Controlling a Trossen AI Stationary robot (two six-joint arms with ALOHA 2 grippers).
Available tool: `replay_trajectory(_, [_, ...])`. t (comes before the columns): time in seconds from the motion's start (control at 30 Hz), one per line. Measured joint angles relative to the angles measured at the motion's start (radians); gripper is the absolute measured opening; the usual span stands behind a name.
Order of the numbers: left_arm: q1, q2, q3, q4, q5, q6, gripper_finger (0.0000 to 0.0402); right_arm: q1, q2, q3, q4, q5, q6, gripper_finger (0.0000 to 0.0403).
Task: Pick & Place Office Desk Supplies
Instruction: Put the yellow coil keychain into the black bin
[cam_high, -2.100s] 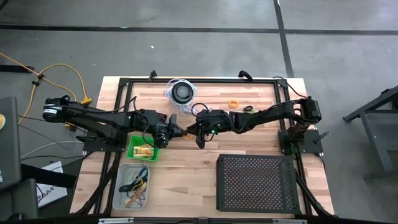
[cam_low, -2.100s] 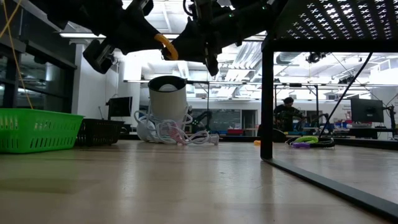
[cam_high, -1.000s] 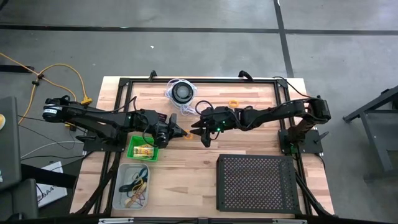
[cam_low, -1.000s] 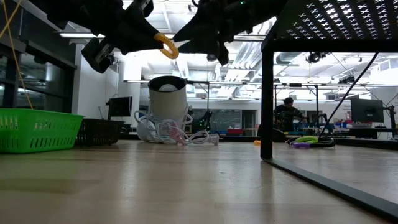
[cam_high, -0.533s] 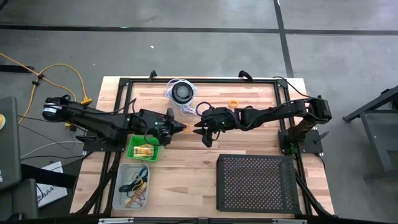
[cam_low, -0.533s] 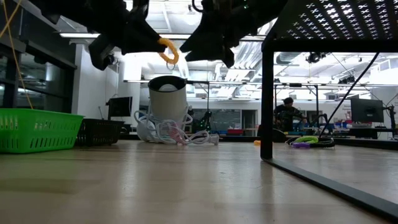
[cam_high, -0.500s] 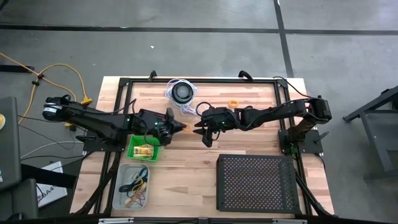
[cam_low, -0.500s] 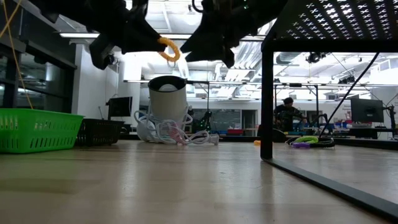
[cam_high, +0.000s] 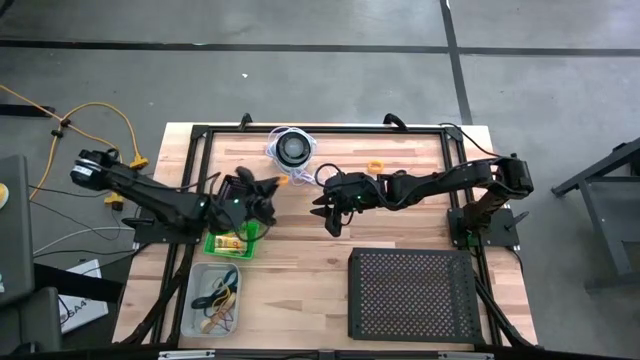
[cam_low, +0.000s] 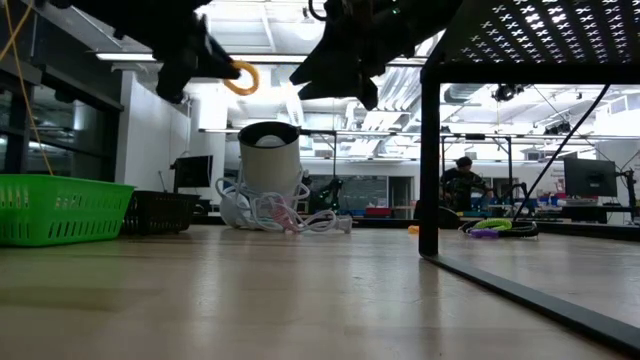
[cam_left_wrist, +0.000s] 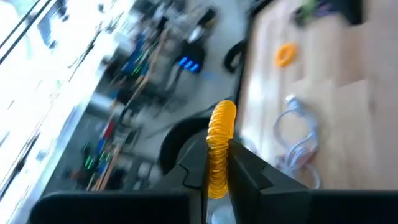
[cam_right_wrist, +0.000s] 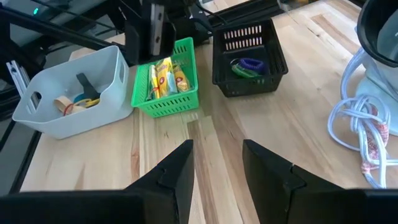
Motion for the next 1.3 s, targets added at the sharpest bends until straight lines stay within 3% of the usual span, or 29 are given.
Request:
replay_trajectory(0.07, [-0.045, 0.0, 0.0, -0.019, -0.115, -0.065, 0.0031, 0.0, 0.0, 0.0, 0.0, 0.0, 0.0, 0.0125])
replay_trajectory(0.17, [-0.111, 0.0, 0.0, -0.069, -0.21, -0.126, 0.0031, 0.0, 0.0, 0.0, 0.0, 0.0, 0.0, 0.0125])
replay_trajectory(0.33, [-0.18, 0.0, 0.0, -0.157, -0.221, -0.328, 0.0031, 0.0, 0.0, 0.0, 0.0, 0.0, 0.0, 0.0125])
replay_trajectory(0.53, [-0.174, 0.0, 0.0, -0.352, -0.21, -0.621, 0.0031, 0.0, 0.0, 0.0, 0.0, 0.0, 0.0, 0.0125])
replay_trajectory(0.8, [-0.088, 0.0, 0.001, -0.77, 0.057, -1.147, 0.0031, 0.0, 0.0, -0.001, 0.0, 0.0, 0.0, 0.0125])
replay_trajectory(0.97, [-0.01, 0.0, 0.001, -0.987, 0.159, -1.404, 0.0031, 0.0, 0.0, -0.001, 0.0, 0.0, 0.0, 0.0125])
replay_trajectory(1.13, [0.076, 0.001, 0.001, -1.03, 0.341, -1.462, 0.0031, 0.0, 0.0, -0.001, 0.0, 0.0, 0.0, 0.0125])
replay_trajectory(1.3, [0.136, 0.001, 0.001, -1.031, 0.379, -1.462, 0.0031, 0.0, 0.0, -0.001, 0.0, 0.0, 0.0, 0.0125])
